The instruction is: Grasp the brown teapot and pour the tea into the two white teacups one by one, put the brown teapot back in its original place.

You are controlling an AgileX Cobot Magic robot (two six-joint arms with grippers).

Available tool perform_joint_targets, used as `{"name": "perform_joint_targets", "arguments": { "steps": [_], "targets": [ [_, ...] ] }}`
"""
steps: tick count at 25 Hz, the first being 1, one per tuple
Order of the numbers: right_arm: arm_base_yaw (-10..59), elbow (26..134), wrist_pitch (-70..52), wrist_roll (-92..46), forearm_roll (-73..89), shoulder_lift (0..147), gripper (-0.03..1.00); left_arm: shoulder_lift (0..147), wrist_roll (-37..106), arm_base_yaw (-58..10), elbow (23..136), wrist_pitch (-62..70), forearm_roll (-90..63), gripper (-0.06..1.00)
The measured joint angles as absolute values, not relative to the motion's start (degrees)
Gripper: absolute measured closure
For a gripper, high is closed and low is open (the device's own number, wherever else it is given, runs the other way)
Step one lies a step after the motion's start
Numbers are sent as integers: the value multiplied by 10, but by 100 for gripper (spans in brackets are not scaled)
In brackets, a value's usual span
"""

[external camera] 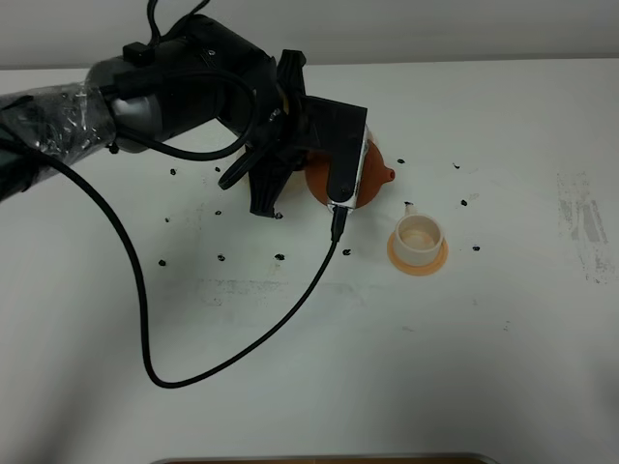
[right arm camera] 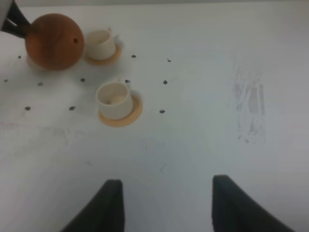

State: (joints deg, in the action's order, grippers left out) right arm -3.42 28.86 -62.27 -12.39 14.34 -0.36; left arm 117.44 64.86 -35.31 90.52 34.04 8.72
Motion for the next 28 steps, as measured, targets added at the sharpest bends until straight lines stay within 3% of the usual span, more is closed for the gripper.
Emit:
{"name": "perform_joint_targets", "arguments": {
  "steps": [28],
  "targets": [
    [-34,289,-623,-124,145,-4,53,1224,639,-399,905,249,209,82]
  ]
}}
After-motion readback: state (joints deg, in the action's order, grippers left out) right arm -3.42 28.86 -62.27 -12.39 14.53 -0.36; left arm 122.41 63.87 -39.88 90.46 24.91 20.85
